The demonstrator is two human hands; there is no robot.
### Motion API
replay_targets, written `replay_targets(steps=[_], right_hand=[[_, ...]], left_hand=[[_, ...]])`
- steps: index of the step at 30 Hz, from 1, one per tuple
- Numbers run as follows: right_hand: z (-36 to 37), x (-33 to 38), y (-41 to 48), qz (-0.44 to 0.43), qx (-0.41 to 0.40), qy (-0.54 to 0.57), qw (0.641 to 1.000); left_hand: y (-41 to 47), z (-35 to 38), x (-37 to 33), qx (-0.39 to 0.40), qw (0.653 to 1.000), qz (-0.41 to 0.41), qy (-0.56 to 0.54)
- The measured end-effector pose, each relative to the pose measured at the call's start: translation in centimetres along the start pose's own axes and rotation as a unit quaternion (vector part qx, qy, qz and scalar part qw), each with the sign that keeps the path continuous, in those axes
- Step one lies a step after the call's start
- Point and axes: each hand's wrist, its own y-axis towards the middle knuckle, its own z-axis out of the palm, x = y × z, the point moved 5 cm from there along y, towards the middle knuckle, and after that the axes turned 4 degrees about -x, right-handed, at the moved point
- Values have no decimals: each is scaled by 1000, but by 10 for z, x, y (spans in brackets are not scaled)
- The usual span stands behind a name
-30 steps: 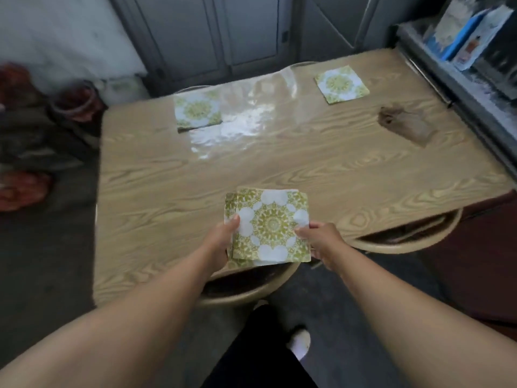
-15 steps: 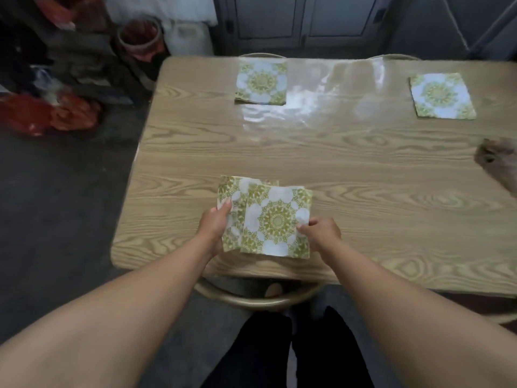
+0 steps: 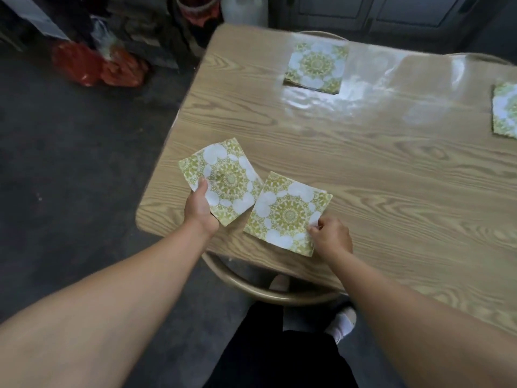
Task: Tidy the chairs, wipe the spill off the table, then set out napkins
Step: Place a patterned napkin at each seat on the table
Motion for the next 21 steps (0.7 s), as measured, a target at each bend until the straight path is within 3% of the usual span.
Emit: replay_targets(steps=[21], right_hand=[[-6,10,13,-29,17,-10,999]], left_hand=[[-12,6,-3,-17,999,-4,-33]])
